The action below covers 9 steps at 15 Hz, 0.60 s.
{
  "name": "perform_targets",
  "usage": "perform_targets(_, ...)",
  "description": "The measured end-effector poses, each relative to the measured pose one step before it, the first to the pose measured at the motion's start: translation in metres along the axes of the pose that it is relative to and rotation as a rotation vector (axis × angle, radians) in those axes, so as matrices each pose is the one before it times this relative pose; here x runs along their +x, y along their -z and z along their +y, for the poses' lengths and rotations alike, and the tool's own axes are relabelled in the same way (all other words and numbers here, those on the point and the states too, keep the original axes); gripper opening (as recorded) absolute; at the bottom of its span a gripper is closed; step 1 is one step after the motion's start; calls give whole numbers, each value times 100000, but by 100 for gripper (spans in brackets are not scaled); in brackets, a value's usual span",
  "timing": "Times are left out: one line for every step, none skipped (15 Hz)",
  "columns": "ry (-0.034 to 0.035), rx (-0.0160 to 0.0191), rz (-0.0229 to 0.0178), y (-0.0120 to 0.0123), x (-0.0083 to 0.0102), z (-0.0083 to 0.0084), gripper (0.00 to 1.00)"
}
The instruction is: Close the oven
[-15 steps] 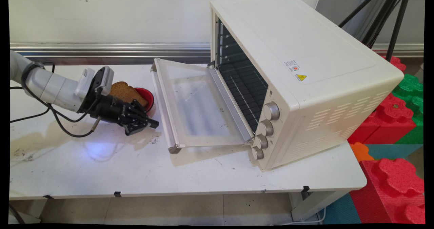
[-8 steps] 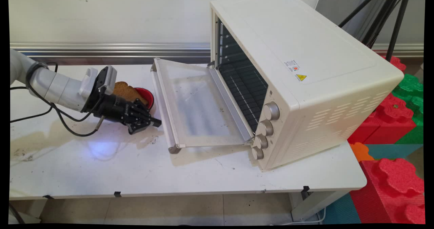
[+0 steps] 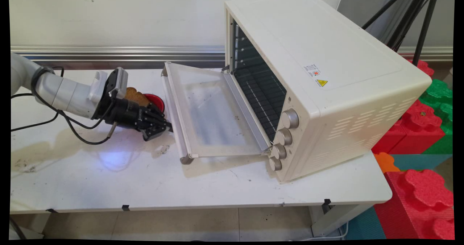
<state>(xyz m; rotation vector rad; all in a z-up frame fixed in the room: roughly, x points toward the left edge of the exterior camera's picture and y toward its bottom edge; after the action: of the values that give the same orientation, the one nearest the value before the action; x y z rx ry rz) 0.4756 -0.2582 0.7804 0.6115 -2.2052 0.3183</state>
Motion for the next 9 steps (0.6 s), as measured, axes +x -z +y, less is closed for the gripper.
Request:
perform_targets(203,342,488,-8,123,56,0)
perform_targets(110,327,478,10,123,31,0)
perform_targets(87,300,323,37,76,38,0)
perform_targets(80,409,616,39,171,25,0)
perform_targets(5,376,586,36,181,-2,0)
perform_targets(-5,360,672,37,220,-2,0)
perform_targets(-53,377,597,52,190,-16,0)
perform_targets(-22,266,383,56,121,-11,0)
perform_targets(-25,380,627,77,210,-49,0)
